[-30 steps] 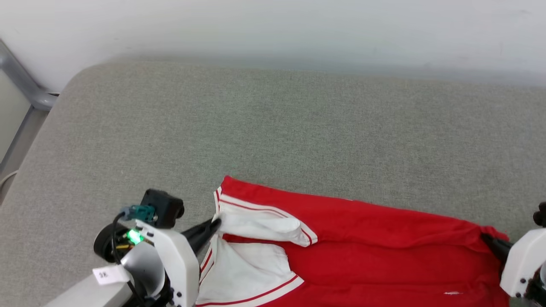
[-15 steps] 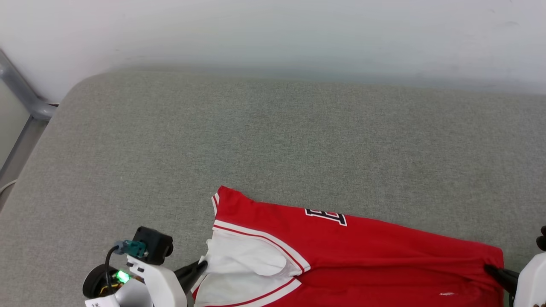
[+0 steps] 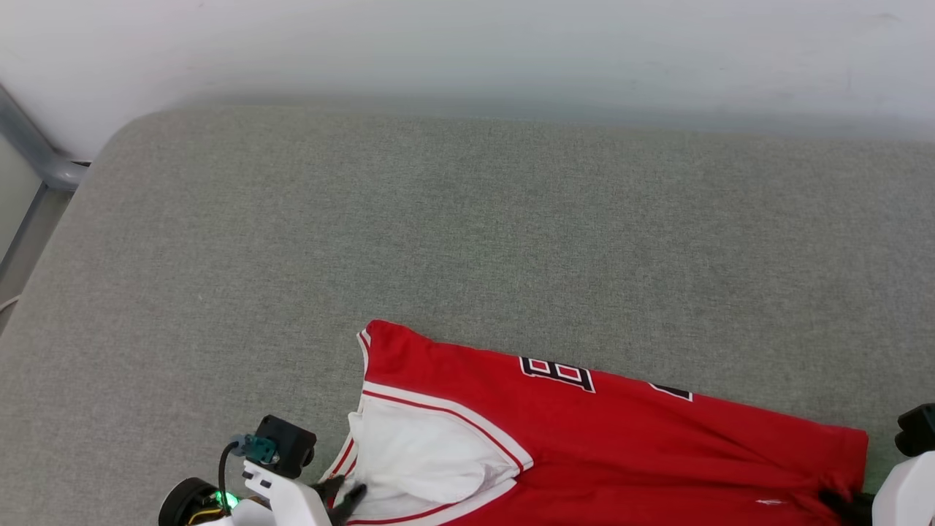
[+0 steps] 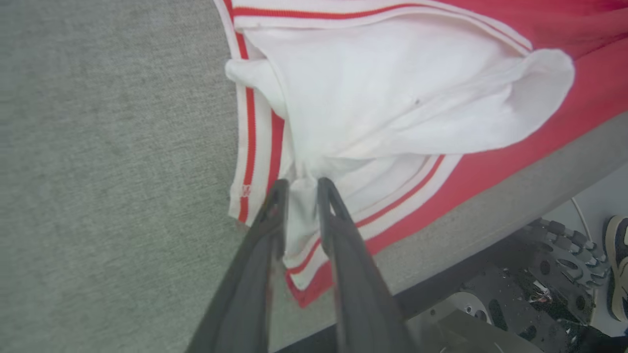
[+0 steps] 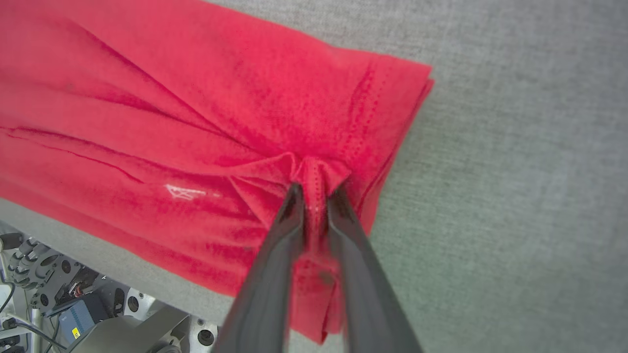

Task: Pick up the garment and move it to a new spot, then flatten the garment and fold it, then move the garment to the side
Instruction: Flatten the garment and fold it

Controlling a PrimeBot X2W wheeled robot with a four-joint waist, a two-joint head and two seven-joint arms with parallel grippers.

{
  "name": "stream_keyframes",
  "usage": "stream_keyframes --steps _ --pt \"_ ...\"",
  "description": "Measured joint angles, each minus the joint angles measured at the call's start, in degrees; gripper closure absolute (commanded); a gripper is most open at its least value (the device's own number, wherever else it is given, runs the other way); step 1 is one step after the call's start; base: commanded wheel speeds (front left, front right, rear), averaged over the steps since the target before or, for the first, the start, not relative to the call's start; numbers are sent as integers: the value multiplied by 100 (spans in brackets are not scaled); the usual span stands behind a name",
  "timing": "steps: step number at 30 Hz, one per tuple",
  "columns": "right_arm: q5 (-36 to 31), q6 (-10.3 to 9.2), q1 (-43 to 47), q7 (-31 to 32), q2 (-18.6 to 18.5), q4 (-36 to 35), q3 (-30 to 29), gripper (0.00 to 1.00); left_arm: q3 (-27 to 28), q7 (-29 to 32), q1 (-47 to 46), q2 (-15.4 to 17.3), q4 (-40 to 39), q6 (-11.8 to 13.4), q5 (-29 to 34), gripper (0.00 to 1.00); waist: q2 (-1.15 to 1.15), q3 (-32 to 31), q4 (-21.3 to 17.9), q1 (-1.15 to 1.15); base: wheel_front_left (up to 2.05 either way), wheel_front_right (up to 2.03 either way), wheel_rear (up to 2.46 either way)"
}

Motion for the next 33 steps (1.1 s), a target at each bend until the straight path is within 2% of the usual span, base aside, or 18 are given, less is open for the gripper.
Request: stream_keyframes --steps 7,10,14,17,22,28,33 --pt "244 0 -42 7 -20 23 -37 0 19 -277 -57 -152 267 -14 98 0 0 -131 -7 0 0 0 0" --pt "519 -2 -3 274 82 85 -311 0 151 -514 -44 -153 259 96 73 0 0 -258 -10 0 0 0 0" --pt "497 -2 44 578 146 10 -572 0 411 -996 16 -149 154 327 110 0 0 -351 -23 0 0 0 0" --pt "456 -2 57 870 334 43 -843 0 682 -1523 24 -201 -10 543 170 0 0 -343 -20 0 0 0 0" --pt "148 -2 71 1293 654 48 -1347 0 940 -2208 44 -301 -145 754 416 0 0 -264 24 0 0 0 0" --pt "-174 -2 -36 1689 1207 191 -1880 0 1232 -2496 46 -400 -86 891 940 0 0 -147 126 0 0 0 0" --pt "-515 -1 -214 1876 1486 394 -2209 0 1822 -2507 192 -680 -194 871 1480 0 0 -34 211 0 0 0 0"
